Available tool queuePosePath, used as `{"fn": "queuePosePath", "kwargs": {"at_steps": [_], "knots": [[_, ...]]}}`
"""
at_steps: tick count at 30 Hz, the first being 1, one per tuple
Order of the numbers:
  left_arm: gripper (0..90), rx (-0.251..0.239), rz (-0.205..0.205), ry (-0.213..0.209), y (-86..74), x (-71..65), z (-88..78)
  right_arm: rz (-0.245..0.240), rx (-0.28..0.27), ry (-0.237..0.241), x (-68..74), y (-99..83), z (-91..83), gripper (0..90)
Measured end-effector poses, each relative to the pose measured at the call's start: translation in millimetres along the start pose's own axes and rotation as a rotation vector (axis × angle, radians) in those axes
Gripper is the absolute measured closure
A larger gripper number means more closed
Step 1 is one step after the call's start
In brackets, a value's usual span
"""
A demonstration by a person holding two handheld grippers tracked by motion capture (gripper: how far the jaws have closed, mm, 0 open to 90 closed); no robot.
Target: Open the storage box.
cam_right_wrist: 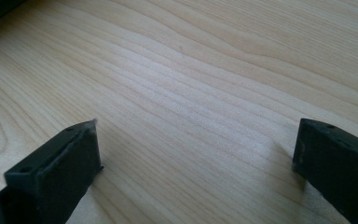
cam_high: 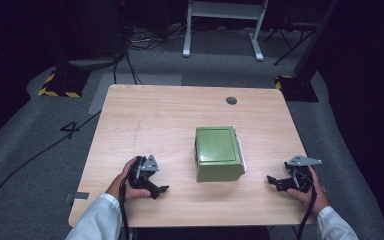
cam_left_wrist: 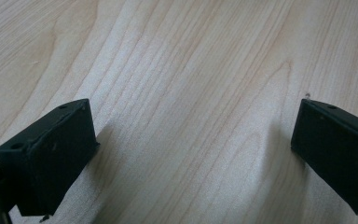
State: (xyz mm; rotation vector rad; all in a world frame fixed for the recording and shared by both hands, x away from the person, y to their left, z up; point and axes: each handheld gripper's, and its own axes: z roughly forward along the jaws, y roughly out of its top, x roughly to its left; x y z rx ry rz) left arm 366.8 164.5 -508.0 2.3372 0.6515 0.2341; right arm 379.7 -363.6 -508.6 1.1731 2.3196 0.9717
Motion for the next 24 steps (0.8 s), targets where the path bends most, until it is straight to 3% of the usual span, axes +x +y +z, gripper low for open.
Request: {"fn": "queuePosePath", "kwargs": {"at_steps": [10,12,13,14,15,16,18,20,24], "knots": [[0.5,0.001,-0.017,0.021,-0.2,-1.8,-0.4,0.008,0.001,-0.011,-0.4,0.2,-0.1,1.1],[0.5,0.001,-0.017,0.021,-0.2,-1.9,-0.4,0.002,-0.009,-0.017,-0.1,1.4,-0.8,7.8],[0.5,0.001,-0.017,0.021,-0.2,-1.9,-0.4,0.000,-0.019,-0.026,-0.2,2.1,-1.8,15.3],[0.5,0.001,-0.017,0.021,-0.2,-1.8,-0.4,0.000,-0.019,-0.026,-0.2,2.1,-1.8,15.3],[0.5,0.001,-0.017,0.021,-0.2,-1.8,-0.4,0.003,-0.029,-0.038,0.0,3.2,-3.4,22.7],[0.5,0.001,-0.017,0.021,-0.2,-1.8,-0.4,0.012,-0.048,-0.054,-0.4,7.1,-6.2,13.8],[0.5,0.002,-0.017,0.021,-0.2,-1.7,-0.4,0.007,-0.065,-0.043,0.6,12.1,-9.3,20.0],[0.4,0.003,-0.018,0.021,-0.2,-1.7,-0.5,0.001,-0.087,-0.035,2.5,18.7,-11.9,16.6],[0.4,0.002,-0.017,0.021,-0.1,-1.7,-0.4,-0.023,-0.121,-0.021,8.2,33.6,-16.8,18.3]]}}
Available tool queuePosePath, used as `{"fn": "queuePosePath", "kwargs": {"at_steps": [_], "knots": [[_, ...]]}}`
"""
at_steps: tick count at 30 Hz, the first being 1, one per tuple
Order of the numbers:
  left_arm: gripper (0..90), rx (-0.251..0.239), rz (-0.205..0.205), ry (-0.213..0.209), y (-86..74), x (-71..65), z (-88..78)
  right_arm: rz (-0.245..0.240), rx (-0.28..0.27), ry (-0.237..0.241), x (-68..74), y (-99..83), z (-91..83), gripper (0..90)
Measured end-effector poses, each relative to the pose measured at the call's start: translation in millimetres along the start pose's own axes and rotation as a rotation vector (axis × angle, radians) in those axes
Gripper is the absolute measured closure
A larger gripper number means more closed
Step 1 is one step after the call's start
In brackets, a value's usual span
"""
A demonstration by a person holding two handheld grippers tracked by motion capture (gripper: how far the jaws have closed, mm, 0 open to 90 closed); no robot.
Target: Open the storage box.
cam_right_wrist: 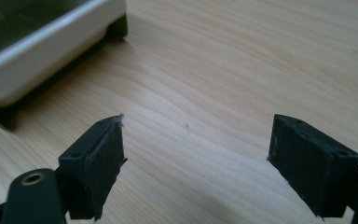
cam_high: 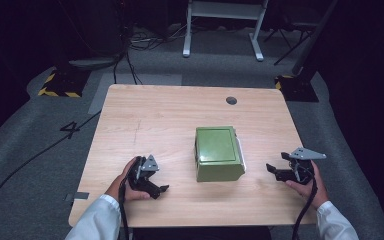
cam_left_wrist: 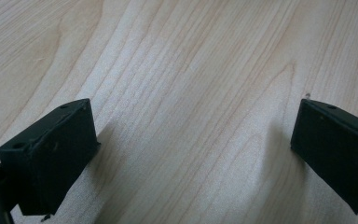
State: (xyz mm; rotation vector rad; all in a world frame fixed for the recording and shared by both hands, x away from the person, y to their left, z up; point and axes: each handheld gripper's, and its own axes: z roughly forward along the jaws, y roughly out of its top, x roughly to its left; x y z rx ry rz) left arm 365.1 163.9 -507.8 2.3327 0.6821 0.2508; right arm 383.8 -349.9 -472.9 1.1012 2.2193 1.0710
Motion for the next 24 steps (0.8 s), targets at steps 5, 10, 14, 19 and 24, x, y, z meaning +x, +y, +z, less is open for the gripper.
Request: {"fn": "queuePosePath", "kwargs": {"at_steps": [5,10,14,19,24], "knots": [[0.4,0.001,-0.001,0.001,0.0,0.0,-0.1,-0.044,-0.030,0.038,12.5,18.9,1.4,20.6],[0.4,0.000,0.000,0.000,0.0,0.0,0.0,-0.067,-0.052,0.089,24.0,38.6,8.4,25.5],[0.5,0.001,-0.001,0.001,-0.1,-0.1,-0.2,-0.072,-0.079,0.127,30.9,51.5,14.3,26.5],[0.5,0.000,-0.002,0.003,-0.3,-0.2,-0.3,-0.071,-0.111,0.147,40.1,66.4,20.2,27.8],[0.5,0.000,-0.002,0.003,-0.3,-0.2,-0.3,-0.089,-0.099,0.145,47.3,72.1,28.1,29.5]]}}
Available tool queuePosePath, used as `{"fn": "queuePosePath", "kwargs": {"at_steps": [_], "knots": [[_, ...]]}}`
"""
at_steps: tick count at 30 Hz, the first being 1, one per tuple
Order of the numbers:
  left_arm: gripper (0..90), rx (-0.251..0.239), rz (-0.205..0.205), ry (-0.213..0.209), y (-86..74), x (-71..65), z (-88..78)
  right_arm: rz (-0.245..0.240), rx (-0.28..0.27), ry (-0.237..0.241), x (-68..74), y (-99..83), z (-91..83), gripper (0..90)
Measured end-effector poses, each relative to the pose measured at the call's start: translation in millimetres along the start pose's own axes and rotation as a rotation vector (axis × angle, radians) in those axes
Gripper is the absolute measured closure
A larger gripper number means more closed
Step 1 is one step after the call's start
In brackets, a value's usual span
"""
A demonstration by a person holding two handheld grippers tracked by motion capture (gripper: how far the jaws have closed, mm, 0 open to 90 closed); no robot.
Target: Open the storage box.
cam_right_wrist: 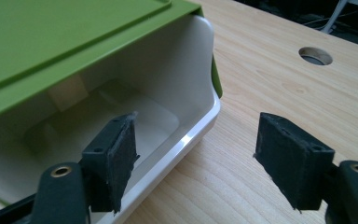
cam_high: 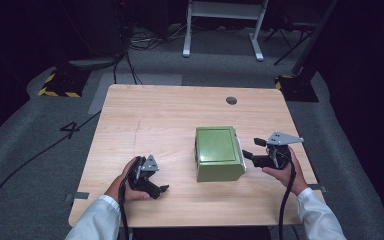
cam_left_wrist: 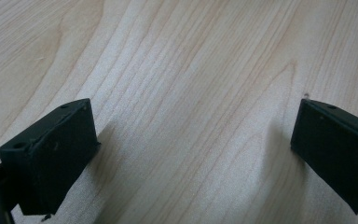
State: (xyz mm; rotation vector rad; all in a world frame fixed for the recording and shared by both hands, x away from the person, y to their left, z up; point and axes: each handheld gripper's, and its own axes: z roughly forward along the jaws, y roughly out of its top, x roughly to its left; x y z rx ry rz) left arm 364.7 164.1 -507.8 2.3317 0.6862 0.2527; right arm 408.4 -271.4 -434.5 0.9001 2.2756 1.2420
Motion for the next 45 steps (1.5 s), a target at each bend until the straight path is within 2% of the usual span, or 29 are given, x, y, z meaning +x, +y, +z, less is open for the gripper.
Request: {"fn": "queuePosePath", "kwargs": {"at_steps": [3,8,12,16,19,27,38,45], "knots": [[0.5,0.000,0.000,0.000,0.0,0.0,0.0,0.000,0.034,0.009,0.9,-3.4,11.2,31.6],[0.5,0.000,0.000,0.000,0.0,0.0,0.0,0.003,0.077,0.004,-0.3,-10.4,19.5,34.1],[0.5,0.000,0.000,0.000,0.0,0.0,0.0,0.039,0.075,0.038,-3.7,-13.0,20.8,36.6],[0.5,0.000,0.000,0.000,0.0,0.0,0.0,0.044,0.084,0.061,-3.3,-13.9,22.3,42.3],[0.5,0.000,0.000,0.000,0.0,0.0,0.0,0.032,0.098,0.078,-1.9,-16.9,24.3,53.4],[0.5,0.000,0.000,0.000,0.0,0.0,0.0,0.037,0.095,0.037,-3.5,-18.5,21.7,67.0],[0.5,0.000,-0.001,0.001,-0.1,-0.1,-0.1,0.041,0.077,-0.007,-4.7,-17.9,14.5,76.1],[0.5,0.000,-0.002,0.002,-0.2,-0.2,-0.1,0.064,0.085,-0.022,-12.0,-21.1,10.7,76.4]]}}
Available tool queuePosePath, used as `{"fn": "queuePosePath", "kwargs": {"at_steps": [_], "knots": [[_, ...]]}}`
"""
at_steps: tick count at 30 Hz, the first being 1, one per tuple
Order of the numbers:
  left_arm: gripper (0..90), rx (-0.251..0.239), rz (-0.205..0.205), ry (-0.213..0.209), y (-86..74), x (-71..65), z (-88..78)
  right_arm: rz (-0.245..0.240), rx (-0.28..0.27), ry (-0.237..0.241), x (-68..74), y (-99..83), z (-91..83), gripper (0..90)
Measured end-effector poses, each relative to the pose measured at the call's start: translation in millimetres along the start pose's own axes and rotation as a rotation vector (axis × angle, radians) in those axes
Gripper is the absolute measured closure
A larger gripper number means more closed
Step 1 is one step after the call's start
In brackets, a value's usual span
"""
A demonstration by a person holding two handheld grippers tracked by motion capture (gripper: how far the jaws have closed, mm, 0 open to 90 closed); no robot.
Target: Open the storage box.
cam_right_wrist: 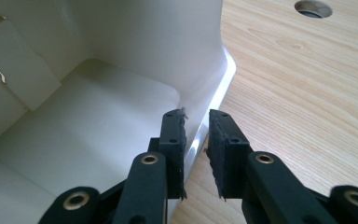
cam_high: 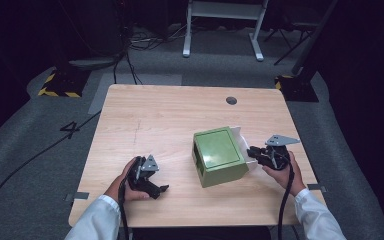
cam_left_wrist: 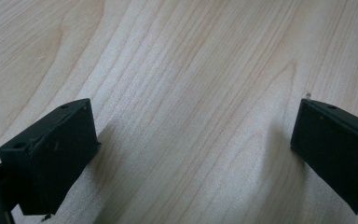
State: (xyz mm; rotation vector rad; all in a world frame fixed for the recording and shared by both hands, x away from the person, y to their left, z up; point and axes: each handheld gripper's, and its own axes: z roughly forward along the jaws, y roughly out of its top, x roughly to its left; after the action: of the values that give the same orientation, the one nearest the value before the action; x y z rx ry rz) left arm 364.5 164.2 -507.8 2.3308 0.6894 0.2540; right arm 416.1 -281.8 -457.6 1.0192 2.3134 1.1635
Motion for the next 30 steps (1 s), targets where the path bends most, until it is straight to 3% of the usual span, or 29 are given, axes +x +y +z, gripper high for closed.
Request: {"fn": "queuePosePath", "kwargs": {"at_steps": [23,30], "knots": [[0.5,-0.001,-0.003,0.002,-0.2,-0.2,-0.2,0.049,0.013,-0.018,-34.8,-19.0,-17.7,74.0],[0.5,0.000,-0.004,0.002,-0.2,-0.2,-0.2,0.053,0.012,-0.013,-38.9,-20.5,-18.9,73.9]]}}
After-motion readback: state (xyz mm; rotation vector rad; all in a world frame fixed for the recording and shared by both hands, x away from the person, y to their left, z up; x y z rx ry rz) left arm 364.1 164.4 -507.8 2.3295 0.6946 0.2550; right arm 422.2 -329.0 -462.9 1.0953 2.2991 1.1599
